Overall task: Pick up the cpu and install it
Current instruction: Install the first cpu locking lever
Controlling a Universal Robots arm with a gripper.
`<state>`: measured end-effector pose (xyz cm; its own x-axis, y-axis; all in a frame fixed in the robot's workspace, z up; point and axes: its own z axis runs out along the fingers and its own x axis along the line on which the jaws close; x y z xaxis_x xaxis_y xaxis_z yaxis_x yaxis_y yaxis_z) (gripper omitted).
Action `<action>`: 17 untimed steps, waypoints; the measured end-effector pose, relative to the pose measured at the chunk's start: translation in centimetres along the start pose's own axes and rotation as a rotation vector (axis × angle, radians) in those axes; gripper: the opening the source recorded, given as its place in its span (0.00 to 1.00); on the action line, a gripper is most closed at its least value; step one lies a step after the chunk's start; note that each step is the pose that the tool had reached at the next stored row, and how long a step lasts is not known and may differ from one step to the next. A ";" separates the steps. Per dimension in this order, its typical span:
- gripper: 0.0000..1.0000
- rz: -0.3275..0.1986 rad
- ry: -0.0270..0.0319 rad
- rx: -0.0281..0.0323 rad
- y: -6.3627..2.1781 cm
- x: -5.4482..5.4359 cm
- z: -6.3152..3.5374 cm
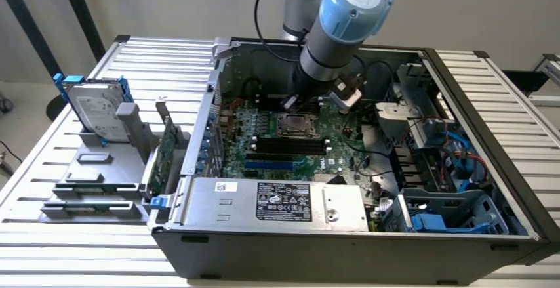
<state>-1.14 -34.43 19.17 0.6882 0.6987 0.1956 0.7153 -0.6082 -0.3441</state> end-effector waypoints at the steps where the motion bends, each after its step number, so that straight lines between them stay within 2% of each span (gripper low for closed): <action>1: 0.11 0.000 -0.0004 0.0005 0.03 0.0 0.00; 17: 0.11 0.002 -0.0032 0.0039 0.63 0.4 0.03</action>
<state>-0.45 -34.54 18.99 0.6892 0.6987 0.1920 0.7134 -0.6082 -0.3480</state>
